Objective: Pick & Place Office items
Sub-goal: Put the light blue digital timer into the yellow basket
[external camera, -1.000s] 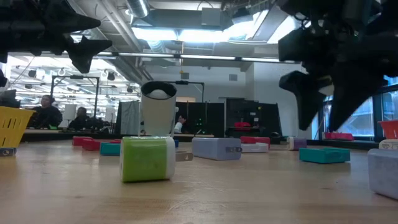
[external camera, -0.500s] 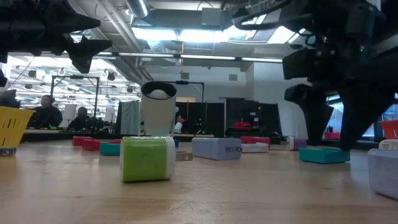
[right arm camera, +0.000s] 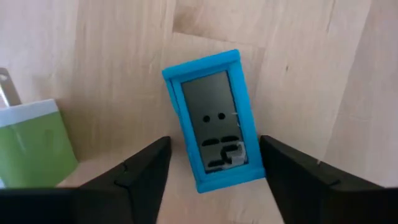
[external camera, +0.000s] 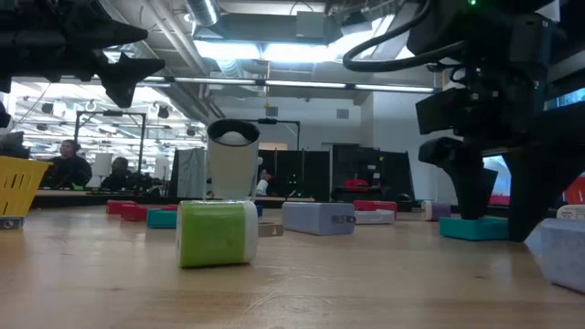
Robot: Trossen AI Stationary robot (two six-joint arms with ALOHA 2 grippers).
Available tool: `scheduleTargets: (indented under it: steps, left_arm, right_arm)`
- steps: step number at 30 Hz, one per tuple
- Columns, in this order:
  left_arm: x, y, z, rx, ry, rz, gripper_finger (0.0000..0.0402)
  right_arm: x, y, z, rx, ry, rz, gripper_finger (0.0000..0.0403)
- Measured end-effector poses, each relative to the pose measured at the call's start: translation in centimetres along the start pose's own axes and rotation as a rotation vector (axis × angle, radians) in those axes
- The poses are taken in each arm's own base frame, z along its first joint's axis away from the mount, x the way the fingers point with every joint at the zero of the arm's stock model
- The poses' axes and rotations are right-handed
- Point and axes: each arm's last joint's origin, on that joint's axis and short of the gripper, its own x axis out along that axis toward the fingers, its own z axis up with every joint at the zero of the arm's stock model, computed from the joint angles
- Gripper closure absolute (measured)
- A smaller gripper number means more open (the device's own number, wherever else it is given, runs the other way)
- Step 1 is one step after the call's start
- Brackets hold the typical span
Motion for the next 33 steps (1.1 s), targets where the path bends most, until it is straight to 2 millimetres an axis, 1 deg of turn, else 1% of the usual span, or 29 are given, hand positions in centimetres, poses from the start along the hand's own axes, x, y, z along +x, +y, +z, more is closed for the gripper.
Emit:
scheduleTargets:
  steps: [5, 7, 14, 17, 20, 22, 24, 27, 29, 33]
  left_arm:
    - [0.0, 0.0, 0.0, -0.003, 0.001, 0.0, 0.0168]
    - [0.0, 0.0, 0.0, -0.003, 0.001, 0.001, 0.0168]
    - [0.0, 0.0, 0.0, -0.004, -0.003, 0.01, 0.0168]
    - [0.0, 0.1, 0.0, -0.033, -0.012, 0.035, 0.0168]
    - [0.0, 0.2, 0.1, -0.087, -0.031, 0.081, 0.0168]
    - [0.0, 0.4, 0.1, -0.128, -0.046, 0.122, 0.0168]
    - [0.0, 0.4, 0.1, -0.163, -0.058, 0.143, 0.0168]
    - [0.1, 0.5, 0.2, -0.206, -0.077, 0.153, 0.0168]
    - [0.2, 0.4, 0.4, -0.225, -0.105, 0.155, 0.0168]
    - [0.3, 0.4, 0.6, -0.243, -0.132, 0.171, 0.0168]
  right_arm:
    - [0.0, 0.0, 0.1, -0.001, -0.009, -0.003, 0.023]
    - [0.0, 0.0, 0.1, 0.003, -0.01, -0.006, 0.025]
    - [0.0, -0.1, 0.1, 0.002, -0.019, -0.034, 0.025]
    - [-0.1, -0.6, 0.2, -0.017, -0.027, -0.05, 0.025]
    - [-0.4, -1.6, 0.7, -0.016, -0.033, -0.168, 0.025]
    - [-1.1, -2.3, 1.4, -0.018, -0.03, -0.262, 0.025]
    - [-2.2, -2.9, 2.4, -0.001, -0.059, -0.361, 0.025]
    - [-4.1, -4.0, 3.7, 0.034, -0.068, -0.473, 0.025]
    - [-5.4, -4.6, 4.9, 0.066, -0.115, -0.553, 0.025]
    - [-7.7, -5.2, 6.5, 0.103, -0.193, -0.687, 0.025]
